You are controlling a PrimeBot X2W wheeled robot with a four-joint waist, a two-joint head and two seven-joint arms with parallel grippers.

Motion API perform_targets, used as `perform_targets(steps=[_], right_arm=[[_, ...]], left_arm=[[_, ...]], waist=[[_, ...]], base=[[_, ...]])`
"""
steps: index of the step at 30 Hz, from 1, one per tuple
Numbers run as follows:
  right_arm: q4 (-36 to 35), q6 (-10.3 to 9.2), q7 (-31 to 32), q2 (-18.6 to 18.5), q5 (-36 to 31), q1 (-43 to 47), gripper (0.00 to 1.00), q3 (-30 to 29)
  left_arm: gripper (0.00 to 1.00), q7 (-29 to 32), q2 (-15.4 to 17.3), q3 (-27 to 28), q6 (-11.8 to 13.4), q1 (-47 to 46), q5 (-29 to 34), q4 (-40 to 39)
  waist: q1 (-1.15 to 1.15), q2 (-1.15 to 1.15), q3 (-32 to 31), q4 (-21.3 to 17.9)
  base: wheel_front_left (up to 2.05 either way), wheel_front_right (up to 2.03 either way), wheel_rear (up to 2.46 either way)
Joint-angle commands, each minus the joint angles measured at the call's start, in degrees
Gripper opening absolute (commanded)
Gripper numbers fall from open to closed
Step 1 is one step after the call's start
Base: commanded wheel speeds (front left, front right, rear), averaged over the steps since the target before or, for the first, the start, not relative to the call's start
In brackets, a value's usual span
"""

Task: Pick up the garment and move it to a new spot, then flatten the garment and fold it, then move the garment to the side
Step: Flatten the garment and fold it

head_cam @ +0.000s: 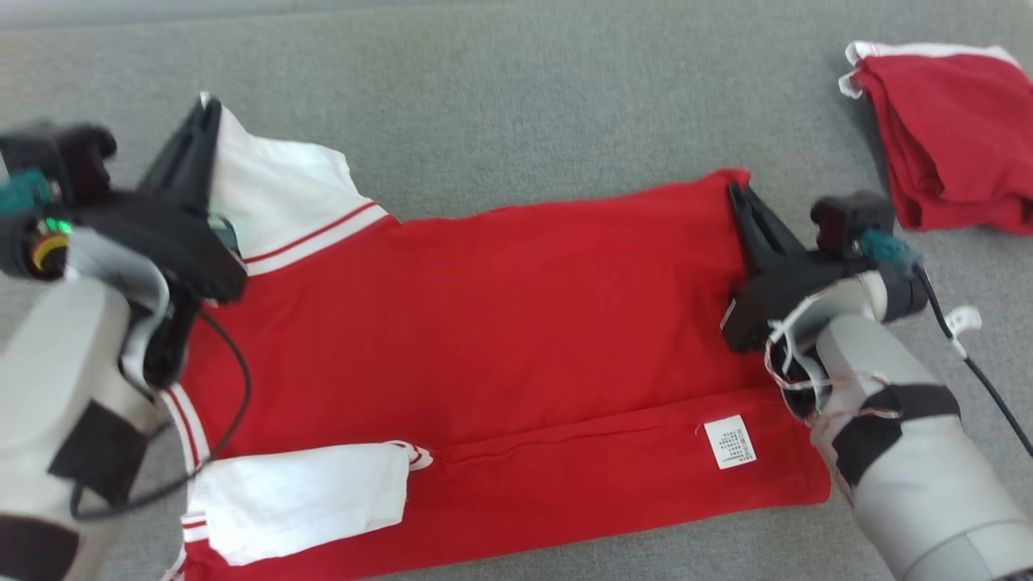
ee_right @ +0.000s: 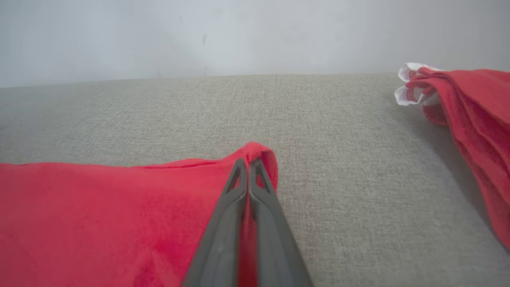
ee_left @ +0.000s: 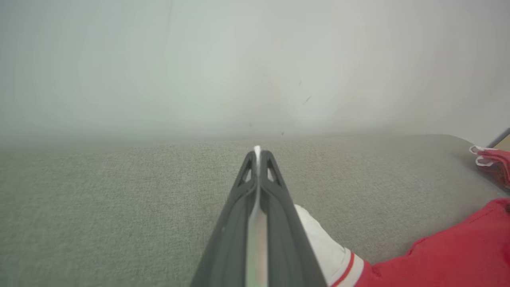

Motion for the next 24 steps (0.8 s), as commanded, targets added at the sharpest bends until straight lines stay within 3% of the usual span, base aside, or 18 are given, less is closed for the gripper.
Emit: perform_targets(steps=[1,6,8,14,20,24], right_arm=[[-0.84,-0.12,-0.45,-0.62,0.97,1.68,0.00,0.23],[-4.26,-0.12,-0.98,-2.38,3.69,6.23,0.00,0.77],[-6.29,-0.12,-1.17,-3.42,5.53,9.06,0.00,0.35],[-11.12,-0.12,-1.19,-5.68,8.95,15.30,0.00,-1.87],[-16.25,-0.12,-1.19,-6.35,10.53,20.69,0.00,-3.71],[-20.39,-0.12,-1.21,-6.98,11.35,24.95,0.00,-5.03]], left_arm=[[0.00,-1.16,0.60,-0.31,0.07,2.67,-1.07,-1.39],[0.00,-4.66,1.68,0.07,0.05,9.61,-3.65,-8.19],[0.00,-5.90,3.60,0.58,0.12,14.36,-4.55,-12.08],[0.00,-7.44,3.94,1.21,0.10,22.77,-4.80,-19.59],[0.00,-7.84,3.54,2.37,0.08,29.62,-3.49,-26.14],[0.00,-7.80,1.53,5.58,0.07,35.78,-1.99,-30.89]], waist=[[0.00,0.00,-1.76,0.88],[0.00,0.00,-3.94,1.69],[0.00,0.00,-5.15,2.32],[0.00,0.00,-7.24,3.89],[0.00,0.00,-8.25,4.81],[0.00,0.00,-8.81,5.34]], base=[[0.00,0.00,0.00],[0.00,0.00,0.00],[0.00,0.00,0.00],[0.00,0.00,0.00],[0.00,0.00,0.00],[0.00,0.00,0.00]])
